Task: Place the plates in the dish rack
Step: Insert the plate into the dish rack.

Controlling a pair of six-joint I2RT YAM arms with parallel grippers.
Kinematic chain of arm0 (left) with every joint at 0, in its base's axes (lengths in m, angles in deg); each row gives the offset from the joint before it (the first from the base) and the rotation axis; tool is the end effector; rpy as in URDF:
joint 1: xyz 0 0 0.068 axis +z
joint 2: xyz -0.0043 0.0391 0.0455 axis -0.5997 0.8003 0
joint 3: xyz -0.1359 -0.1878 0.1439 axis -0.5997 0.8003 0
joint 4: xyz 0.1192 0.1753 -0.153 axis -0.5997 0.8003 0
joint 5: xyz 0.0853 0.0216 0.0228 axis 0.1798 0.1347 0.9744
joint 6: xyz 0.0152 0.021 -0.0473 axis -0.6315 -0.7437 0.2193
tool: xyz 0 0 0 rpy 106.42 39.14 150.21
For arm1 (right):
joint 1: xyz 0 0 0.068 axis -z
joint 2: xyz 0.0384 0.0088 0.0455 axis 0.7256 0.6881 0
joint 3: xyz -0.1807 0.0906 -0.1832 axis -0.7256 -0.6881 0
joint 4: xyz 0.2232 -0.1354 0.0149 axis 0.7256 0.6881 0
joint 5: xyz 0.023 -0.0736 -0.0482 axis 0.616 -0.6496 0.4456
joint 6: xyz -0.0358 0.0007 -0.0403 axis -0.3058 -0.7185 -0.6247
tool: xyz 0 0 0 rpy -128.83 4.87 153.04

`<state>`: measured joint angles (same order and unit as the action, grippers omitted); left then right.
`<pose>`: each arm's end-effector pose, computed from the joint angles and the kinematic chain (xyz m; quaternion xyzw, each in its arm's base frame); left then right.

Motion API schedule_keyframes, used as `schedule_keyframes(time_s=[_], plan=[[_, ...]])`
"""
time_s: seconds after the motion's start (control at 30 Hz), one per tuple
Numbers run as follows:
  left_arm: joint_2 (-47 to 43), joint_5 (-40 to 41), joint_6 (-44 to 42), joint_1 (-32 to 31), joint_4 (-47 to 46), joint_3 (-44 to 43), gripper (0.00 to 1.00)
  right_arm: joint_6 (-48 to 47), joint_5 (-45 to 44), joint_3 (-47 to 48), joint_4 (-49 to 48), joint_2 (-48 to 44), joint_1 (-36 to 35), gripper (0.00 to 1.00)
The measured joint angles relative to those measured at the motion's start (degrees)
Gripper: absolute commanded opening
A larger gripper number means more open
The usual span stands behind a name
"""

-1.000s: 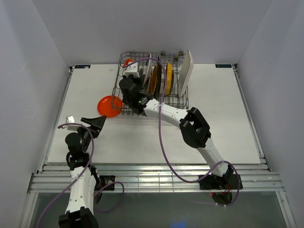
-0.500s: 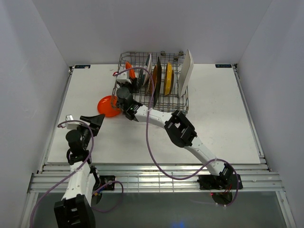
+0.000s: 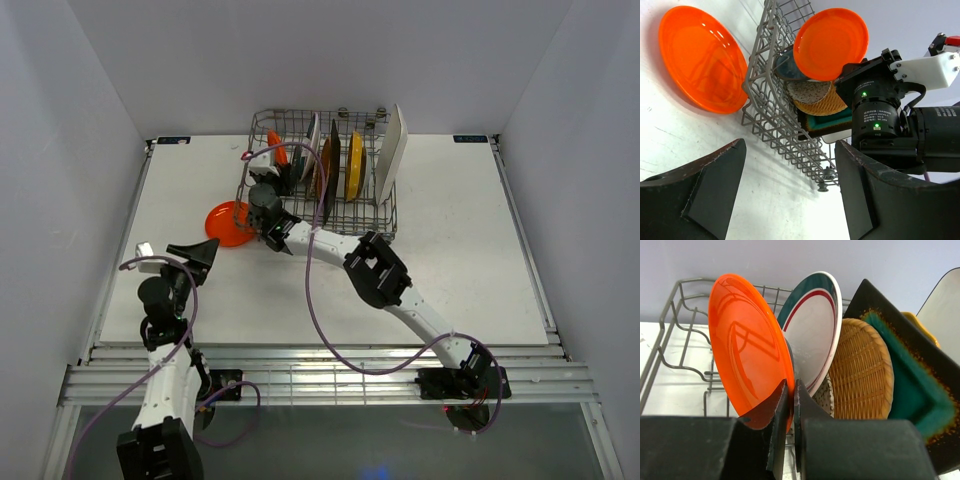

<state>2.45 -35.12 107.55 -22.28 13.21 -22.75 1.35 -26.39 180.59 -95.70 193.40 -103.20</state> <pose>0.1510 0.0251 0.1818 -0.3407 0.6568 -0.3914 0.5471 0.3450 0.4630 0.2345 0.0449 0.6687 -0.1614 0.7244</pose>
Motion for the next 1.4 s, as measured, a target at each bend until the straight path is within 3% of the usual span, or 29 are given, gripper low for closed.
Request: schedule_keyframes(time_s=[1.1, 1.2, 1.27, 1.4], plan=[[3.82, 0.15, 0.79, 0.0, -3.87, 0.55, 0.82, 12.79, 6.4, 3.45, 9.6, 4.2, 4.09, 0.08], [3.85, 0.13, 0.79, 0.0, -3.91, 0.57, 0.82, 13.84, 6.6, 3.45, 10.16, 4.2, 4.09, 0.13], [3.89, 0.13, 0.79, 0.0, -4.09, 0.57, 0.82, 14.84, 6.75, 3.45, 10.38, 4.2, 4.07, 0.25], [4.17, 0.11, 0.79, 0.0, -4.26, 0.57, 0.81, 17.09, 8.31, 3.26, 12.09, 4.2, 3.78, 0.27]])
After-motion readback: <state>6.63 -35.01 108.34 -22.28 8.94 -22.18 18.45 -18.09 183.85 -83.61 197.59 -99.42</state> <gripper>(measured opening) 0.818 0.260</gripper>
